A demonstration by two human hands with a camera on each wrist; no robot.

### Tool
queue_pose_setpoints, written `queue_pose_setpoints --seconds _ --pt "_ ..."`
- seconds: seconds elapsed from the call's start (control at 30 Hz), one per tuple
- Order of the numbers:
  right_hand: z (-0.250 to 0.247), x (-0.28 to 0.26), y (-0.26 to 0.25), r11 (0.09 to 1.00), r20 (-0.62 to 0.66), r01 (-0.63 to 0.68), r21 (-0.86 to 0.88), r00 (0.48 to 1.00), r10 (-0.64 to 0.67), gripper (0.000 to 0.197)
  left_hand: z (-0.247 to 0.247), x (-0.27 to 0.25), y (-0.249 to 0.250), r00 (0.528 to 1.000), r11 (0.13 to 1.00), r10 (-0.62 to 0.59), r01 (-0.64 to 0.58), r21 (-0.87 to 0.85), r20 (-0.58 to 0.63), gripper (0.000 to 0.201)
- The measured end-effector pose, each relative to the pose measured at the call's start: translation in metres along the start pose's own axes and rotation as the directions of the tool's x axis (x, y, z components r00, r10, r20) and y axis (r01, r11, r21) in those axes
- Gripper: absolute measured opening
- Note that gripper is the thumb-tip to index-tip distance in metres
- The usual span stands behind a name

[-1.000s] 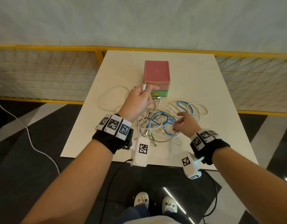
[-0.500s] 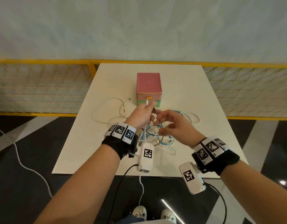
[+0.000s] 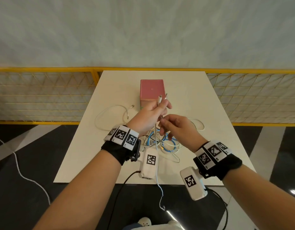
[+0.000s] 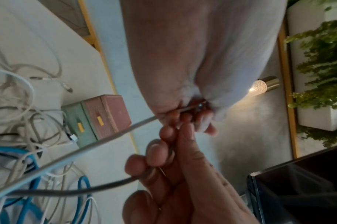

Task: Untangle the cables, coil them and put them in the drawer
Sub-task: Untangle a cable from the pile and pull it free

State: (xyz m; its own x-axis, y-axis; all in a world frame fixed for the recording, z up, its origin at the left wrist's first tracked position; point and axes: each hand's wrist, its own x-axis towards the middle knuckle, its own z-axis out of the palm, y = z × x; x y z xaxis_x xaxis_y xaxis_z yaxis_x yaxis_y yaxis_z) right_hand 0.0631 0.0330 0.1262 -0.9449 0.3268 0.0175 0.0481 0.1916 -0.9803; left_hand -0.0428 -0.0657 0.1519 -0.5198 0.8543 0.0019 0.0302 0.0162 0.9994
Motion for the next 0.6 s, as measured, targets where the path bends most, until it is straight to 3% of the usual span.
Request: queue_pose_setpoints --seconds 0.1,0.17,0.3,0.47,0.53,0.6 --pt "0.005 0.002 0.0 1.0 0.063 0.024 0.019 0.998 -0.025 0.023 0.0 0.001 0.008 0.995 0.999 0.018 -0.022 -0.039 -0.096 0.034" --pt "0.007 0.003 0.001 0.998 0.092 0.002 0.066 0.996 -0.008 0.027 -0.003 0.003 0.019 0.988 0.982 0.02 -0.049 -0.184 -0.152 0.031" --pt "0.007 0.004 0.011 0.996 0.193 -0.029 0.082 0.981 0.012 0.028 -0.017 0.002 0.048 0.98 0.941 0.104 -0.153 -0.303 -0.171 0.027" --pt "-0.007 0.007 0.041 0.993 0.173 -0.109 0.048 0.98 0.099 0.032 -0.043 -0.006 0.093 0.857 0.904 0.265 -0.381 -0.196 -0.443 0.037" --pt "-0.015 0.007 0.049 0.989 0.152 -0.142 0.035 0.979 0.135 0.033 -0.052 -0.011 0.103 0.845 0.901 0.312 -0.408 -0.147 -0.435 0.045" --pt "-0.019 0.008 0.045 0.992 0.116 -0.122 -0.022 0.986 0.124 0.032 -0.055 -0.015 0.103 0.867 0.92 0.335 -0.386 -0.072 -0.369 0.059"
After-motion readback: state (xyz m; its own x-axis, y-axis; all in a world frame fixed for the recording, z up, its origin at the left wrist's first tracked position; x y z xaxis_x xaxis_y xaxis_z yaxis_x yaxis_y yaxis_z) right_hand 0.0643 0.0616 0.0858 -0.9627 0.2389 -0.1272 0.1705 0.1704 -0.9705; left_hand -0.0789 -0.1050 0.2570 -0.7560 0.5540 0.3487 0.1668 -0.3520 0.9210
